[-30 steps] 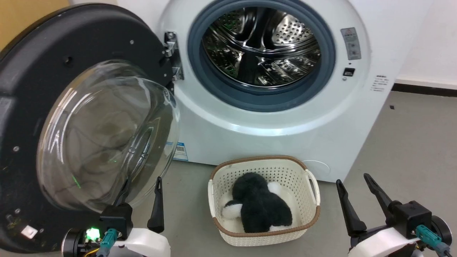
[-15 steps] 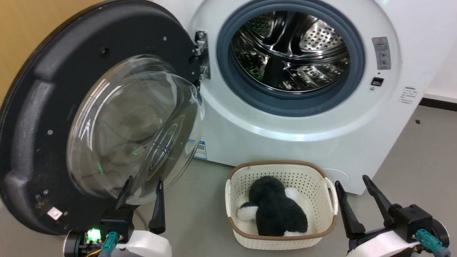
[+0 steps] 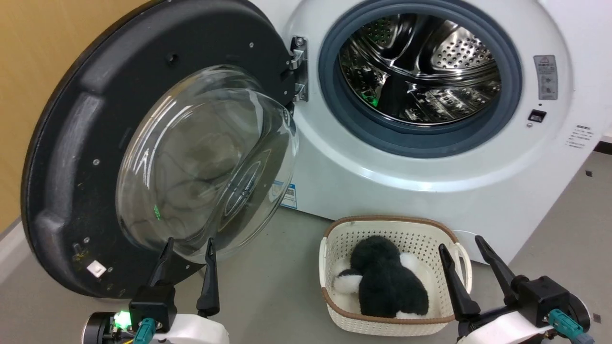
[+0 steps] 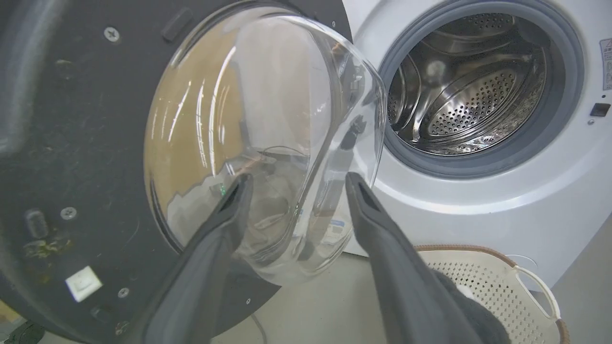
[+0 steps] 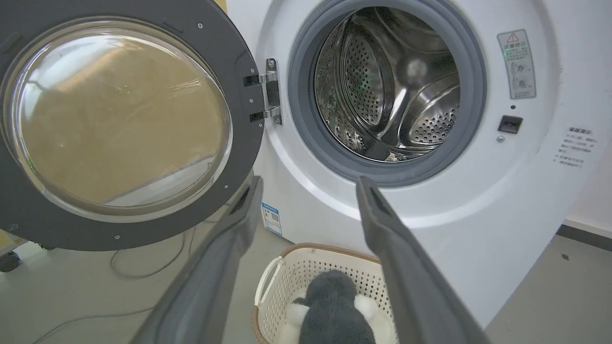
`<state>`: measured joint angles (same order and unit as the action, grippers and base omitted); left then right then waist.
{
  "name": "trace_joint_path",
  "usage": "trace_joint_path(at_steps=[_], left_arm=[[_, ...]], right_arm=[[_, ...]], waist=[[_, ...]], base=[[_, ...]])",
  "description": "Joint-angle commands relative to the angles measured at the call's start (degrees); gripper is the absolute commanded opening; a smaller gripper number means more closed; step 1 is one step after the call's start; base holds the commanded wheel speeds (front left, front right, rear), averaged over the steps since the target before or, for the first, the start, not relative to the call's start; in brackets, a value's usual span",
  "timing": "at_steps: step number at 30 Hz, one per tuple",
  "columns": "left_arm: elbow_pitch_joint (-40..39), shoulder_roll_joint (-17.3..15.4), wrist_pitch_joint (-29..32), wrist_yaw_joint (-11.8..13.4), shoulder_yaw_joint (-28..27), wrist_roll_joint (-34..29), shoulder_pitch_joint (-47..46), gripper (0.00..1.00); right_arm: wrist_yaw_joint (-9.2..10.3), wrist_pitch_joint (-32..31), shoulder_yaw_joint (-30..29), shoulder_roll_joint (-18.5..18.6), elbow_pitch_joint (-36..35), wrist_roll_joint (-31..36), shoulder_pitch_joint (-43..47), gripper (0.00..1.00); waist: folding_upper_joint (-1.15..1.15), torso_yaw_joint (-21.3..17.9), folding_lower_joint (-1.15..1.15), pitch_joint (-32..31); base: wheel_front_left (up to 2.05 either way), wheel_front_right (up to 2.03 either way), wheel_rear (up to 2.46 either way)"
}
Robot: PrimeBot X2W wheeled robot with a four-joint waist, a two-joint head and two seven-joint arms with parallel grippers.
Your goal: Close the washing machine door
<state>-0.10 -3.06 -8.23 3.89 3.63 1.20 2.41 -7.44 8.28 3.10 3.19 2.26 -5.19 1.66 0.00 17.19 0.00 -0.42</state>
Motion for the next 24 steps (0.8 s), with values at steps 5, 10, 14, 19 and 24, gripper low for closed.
trace_joint_path(at_steps=[5,10,14,19,24], left_arm=[[-0.6,-0.3,-1.1,0.6,0.2,0.3,1.1,1.00],[-1.1,-0.3,-1.7,1.1,0.2,0.4,1.3,1.00],[-1.6,-0.2,-2.2,1.6,0.3,0.5,1.8,1.00],[-2.1,-0.2,-2.8,2.2,0.5,0.6,2.4,1.00],[-2.6,-0.2,-3.9,3.0,0.5,0.7,3.0,1.00]], right_arm=[[-0.03,1.1,0.9,0.2,0.7,-1.0,-1.0,1.00],[-0.03,1.7,1.7,0.5,1.2,-1.5,-1.5,1.00],[-0.03,2.2,2.4,0.8,1.5,-1.9,-1.9,1.00],[-0.03,2.8,3.2,1.1,1.9,-2.5,-2.5,1.00],[-0.04,3.8,4.1,1.2,2.5,-3.4,-3.2,1.00]], waist=[[0.00,1.4,0.00,0.1],[0.00,2.7,0.00,0.3],[0.00,3.8,0.00,0.4],[0.00,5.0,0.00,0.6],[0.00,7.2,0.00,0.7]], base=[[0.00,0.00,0.00],[0.00,0.00,0.00],[0.00,0.00,0.00],[0.00,0.00,0.00],[0.00,0.00,0.00]])
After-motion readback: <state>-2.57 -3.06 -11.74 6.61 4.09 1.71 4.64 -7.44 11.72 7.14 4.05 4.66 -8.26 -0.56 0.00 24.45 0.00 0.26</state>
